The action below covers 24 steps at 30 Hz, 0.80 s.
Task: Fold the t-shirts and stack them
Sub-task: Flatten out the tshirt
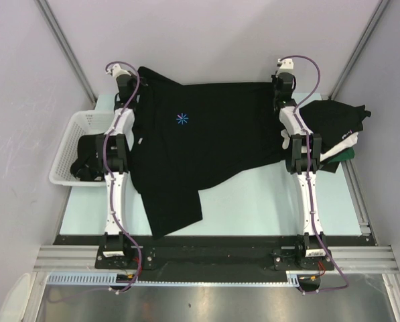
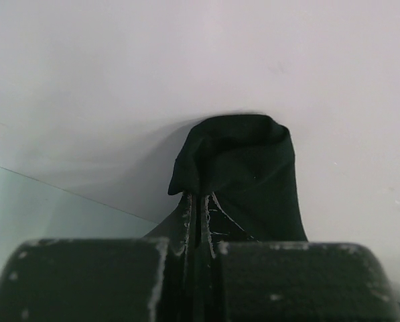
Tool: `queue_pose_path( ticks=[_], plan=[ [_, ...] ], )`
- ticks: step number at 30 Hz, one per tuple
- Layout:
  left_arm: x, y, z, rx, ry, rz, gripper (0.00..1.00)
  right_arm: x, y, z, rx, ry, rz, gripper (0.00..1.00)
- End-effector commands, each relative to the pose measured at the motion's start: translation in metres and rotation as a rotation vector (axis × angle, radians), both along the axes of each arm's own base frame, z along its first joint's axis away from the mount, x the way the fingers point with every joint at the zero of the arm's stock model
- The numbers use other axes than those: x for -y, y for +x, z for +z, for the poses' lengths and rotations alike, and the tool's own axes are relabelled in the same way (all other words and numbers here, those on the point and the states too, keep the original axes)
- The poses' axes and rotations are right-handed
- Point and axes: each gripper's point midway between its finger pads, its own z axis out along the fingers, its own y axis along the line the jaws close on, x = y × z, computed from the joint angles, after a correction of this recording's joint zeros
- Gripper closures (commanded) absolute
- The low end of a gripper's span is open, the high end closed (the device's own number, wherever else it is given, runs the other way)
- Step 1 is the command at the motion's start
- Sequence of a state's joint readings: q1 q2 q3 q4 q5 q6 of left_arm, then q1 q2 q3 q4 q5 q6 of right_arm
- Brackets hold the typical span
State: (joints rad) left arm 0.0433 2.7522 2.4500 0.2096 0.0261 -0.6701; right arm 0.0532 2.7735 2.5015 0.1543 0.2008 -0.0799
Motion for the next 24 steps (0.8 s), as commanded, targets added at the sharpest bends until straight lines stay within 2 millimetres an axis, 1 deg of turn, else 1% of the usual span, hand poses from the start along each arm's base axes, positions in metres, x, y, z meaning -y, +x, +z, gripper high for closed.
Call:
queue_pose_path(
  ticks=[1,4,5,6,7,8,13,14,16,17,18,22,24],
  plan=[
    [-0.053,0.002,0.061,0.129,0.066,0.124,1.00,0.005,0.008,0.034,0.114,0.000,-0.004,1.00],
    [-0.057,0.001,0.061,0.118,0.073,0.128,1.00,-0.003,0.008,0.034,0.114,0.001,0.013,1.00],
    [-0.060,0.000,0.058,0.105,0.078,0.132,1.00,-0.004,0.008,0.035,0.119,0.006,0.016,1.00],
    [-0.064,-0.001,0.059,0.102,0.086,0.142,1.00,-0.006,0.008,0.036,0.122,0.008,0.020,1.00],
    [-0.063,-0.001,0.059,0.100,0.089,0.144,1.00,-0.009,0.009,0.035,0.122,0.008,0.025,1.00],
    [-0.069,-0.002,0.058,0.095,0.092,0.153,1.00,-0.010,0.009,0.037,0.131,0.004,0.028,1.00],
    [-0.073,-0.002,0.057,0.102,0.085,0.147,1.00,-0.014,0.010,0.035,0.144,-0.001,0.036,1.00],
    [-0.073,-0.002,0.057,0.100,0.088,0.148,1.00,-0.014,0.011,0.037,0.151,-0.002,0.042,1.00],
    [-0.075,-0.002,0.054,0.092,0.093,0.146,1.00,-0.022,0.012,0.040,0.167,-0.006,0.071,1.00],
    [-0.079,-0.003,0.054,0.090,0.097,0.152,1.00,-0.021,0.013,0.046,0.187,-0.008,0.070,1.00],
    [-0.079,-0.003,0.054,0.088,0.097,0.152,1.00,-0.022,0.013,0.047,0.190,-0.010,0.071,1.00],
    [-0.078,-0.002,0.052,0.094,0.086,0.139,1.00,-0.023,0.012,0.042,0.176,-0.012,0.067,1.00],
    [-0.076,-0.002,0.048,0.089,0.077,0.132,0.99,-0.021,0.012,0.035,0.159,-0.016,0.063,1.00]
  ],
)
